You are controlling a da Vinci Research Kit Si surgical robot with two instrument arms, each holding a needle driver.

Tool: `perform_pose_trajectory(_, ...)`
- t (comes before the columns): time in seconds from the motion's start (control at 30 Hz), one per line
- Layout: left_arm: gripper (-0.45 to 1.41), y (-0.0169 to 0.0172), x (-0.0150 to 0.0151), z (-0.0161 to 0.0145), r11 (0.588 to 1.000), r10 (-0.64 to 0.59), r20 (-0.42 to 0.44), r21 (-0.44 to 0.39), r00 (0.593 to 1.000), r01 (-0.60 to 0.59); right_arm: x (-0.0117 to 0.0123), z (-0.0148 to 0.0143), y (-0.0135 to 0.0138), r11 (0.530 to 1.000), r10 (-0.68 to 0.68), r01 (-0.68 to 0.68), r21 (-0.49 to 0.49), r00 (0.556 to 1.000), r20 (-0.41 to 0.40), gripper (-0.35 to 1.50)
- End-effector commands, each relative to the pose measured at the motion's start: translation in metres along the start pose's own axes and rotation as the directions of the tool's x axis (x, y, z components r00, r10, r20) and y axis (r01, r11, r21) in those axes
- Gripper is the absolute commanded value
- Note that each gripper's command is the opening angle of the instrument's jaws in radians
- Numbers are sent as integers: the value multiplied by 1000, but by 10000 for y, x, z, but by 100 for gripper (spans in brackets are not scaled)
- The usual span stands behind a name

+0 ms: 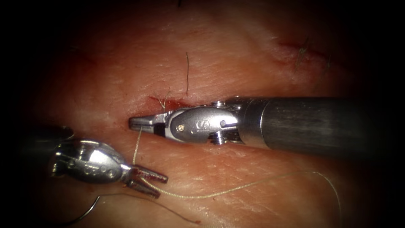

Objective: Wound Closure

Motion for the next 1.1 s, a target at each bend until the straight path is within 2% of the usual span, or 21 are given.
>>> perform_pose_trajectory(0.03, 78, 1, -2, 8, 999, -33, 16, 25, 999, 32, -14, 6, 5, 1000, 14, -14, -2, 999, 31, -35)
perform_pose_trajectory(0.2, 109, 3, 4, 6, 989, -119, 90, 96, 989, 110, -32, 6, 17, 999, 50, -50, -9, 995, 85, -35)
perform_pose_trajectory(0.3, 116, 2, 7, 7, 982, -146, 115, 133, 983, 131, -38, 10, 23, 998, 62, -63, -3, 992, 106, -35)
perform_pose_trajectory(0.47, 116, -7, 13, 11, 964, -197, 178, 215, 964, 157, -45, 23, 30, 996, 79, -82, 19, 989, 127, -35)
perform_pose_trajectory(0.6, 108, -21, 23, 13, 951, -221, 206, 261, 953, 164, -49, 35, 31, 995, 88, -94, 36, 987, 137, -35)
perform_pose_trajectory(0.83, 96, -53, 47, -8, 926, -270, 217, 325, 938, 191, -53, 43, 31, 995, 84, -92, 47, 985, 151, -35)
perform_pose_trajectory(0.9, 94, -53, 48, 2, 918, -281, 230, 346, 932, 192, -54, 43, 32, 994, 96, -104, 45, 984, 152, -35)
perform_pose_trajectory(1.1, 91, -37, 32, 69, 938, -279, 318, 291, 906, 187, -54, 45, 35, 991, 115, -124, 44, 980, 160, -35)
